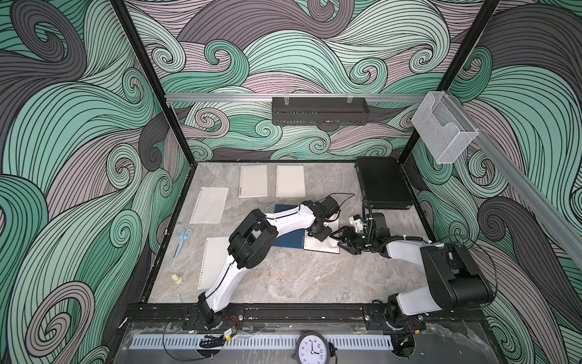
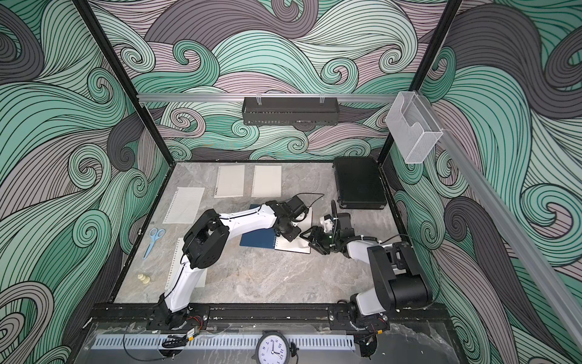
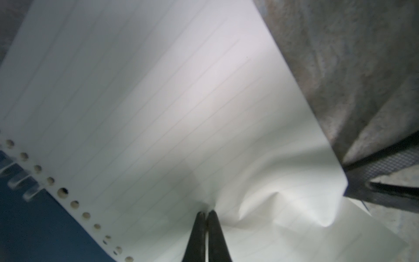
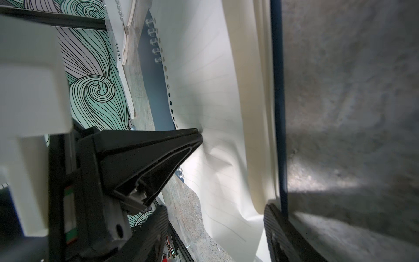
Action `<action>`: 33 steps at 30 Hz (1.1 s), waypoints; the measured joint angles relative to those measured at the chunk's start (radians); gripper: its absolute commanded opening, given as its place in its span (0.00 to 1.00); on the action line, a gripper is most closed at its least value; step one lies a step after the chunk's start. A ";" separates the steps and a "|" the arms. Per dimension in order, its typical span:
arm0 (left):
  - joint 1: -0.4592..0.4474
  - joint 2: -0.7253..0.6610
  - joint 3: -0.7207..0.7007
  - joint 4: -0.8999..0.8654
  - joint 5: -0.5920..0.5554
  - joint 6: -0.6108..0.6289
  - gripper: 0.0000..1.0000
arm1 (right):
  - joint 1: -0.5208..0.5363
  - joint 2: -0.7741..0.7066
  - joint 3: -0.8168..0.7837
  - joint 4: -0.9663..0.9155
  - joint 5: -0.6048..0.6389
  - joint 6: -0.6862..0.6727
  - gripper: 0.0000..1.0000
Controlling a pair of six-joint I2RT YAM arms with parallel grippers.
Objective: Tear off pages from different notebooks
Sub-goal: Tear off the paper from the notebook.
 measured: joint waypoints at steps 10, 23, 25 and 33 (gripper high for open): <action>0.005 0.000 0.000 0.000 0.013 0.005 0.00 | 0.001 0.030 0.047 -0.028 0.009 -0.028 0.68; 0.005 0.000 0.000 0.000 0.016 0.008 0.00 | 0.001 0.121 0.163 -0.092 0.041 -0.123 0.62; 0.005 0.000 0.000 0.000 0.016 0.008 0.00 | 0.001 0.127 0.172 -0.101 0.044 -0.138 0.59; 0.006 0.000 0.007 -0.006 0.016 0.011 0.00 | 0.000 0.154 0.195 -0.130 0.061 -0.181 0.32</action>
